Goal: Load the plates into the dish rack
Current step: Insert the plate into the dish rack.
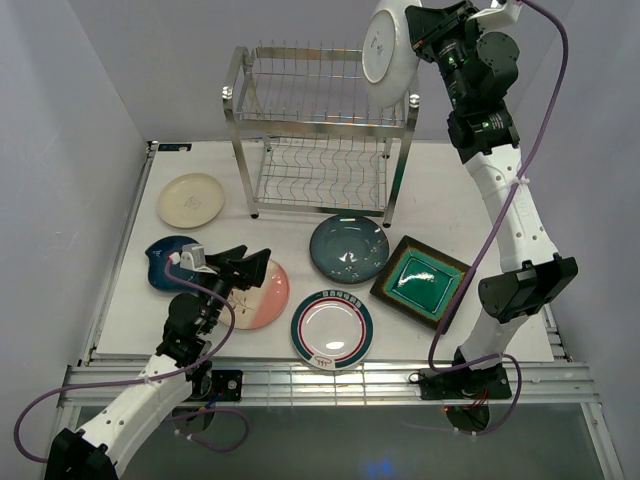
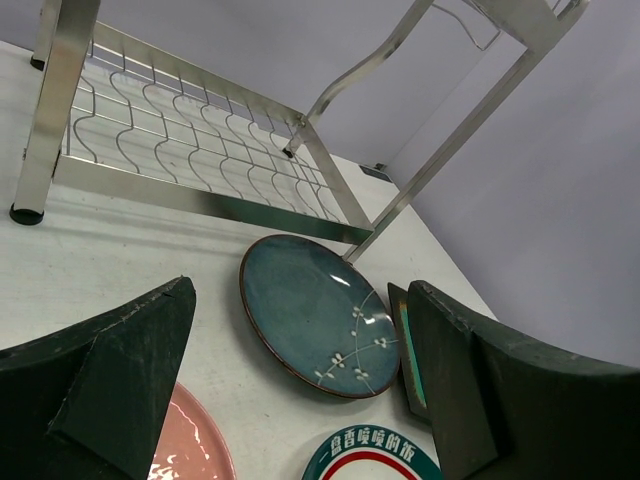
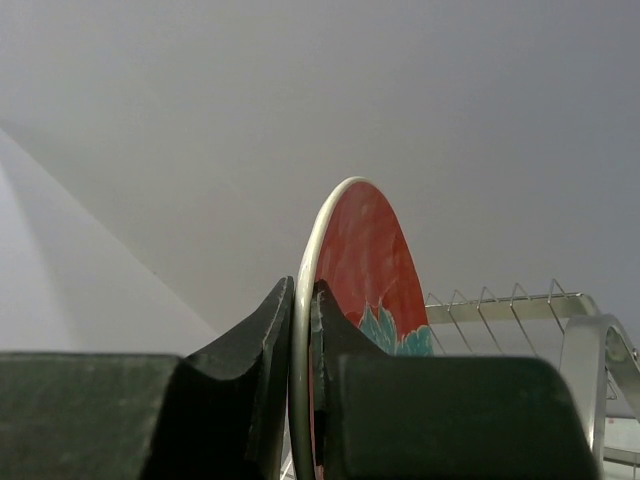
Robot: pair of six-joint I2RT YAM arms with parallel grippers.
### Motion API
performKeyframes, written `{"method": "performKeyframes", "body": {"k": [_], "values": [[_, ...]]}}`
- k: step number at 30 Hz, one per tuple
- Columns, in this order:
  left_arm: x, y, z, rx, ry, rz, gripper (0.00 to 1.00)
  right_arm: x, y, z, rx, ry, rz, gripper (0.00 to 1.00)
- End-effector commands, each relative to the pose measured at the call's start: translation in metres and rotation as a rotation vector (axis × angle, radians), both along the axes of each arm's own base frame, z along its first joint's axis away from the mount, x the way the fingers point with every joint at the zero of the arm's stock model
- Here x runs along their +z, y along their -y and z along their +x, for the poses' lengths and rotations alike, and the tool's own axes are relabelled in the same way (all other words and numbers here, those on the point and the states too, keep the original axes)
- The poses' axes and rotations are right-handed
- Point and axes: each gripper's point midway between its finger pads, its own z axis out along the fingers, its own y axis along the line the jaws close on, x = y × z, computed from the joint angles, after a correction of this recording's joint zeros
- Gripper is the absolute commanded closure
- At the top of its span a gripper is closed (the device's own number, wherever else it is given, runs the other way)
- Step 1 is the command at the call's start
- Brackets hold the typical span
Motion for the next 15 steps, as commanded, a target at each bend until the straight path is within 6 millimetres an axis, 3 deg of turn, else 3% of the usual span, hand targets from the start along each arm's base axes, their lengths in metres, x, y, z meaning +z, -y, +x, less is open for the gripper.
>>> {"method": "performKeyframes", "body": {"k": [1,9,15], "values": [[0.02,-0.001,0.001,0.009,0.049,-0.005,0.03,0.121,0.038,-0.071,-0.1,0.391,0.105,0.92],[0.019,-0.001,0.001,0.01,0.052,-0.005,0.03,0.14,0.033,-0.099,-0.144,0.446,0.091,0.92],[0.018,0.0,0.001,0.005,0.051,-0.004,0.03,0.14,0.037,-0.104,-0.2,0.438,0.09,0.92]]}}
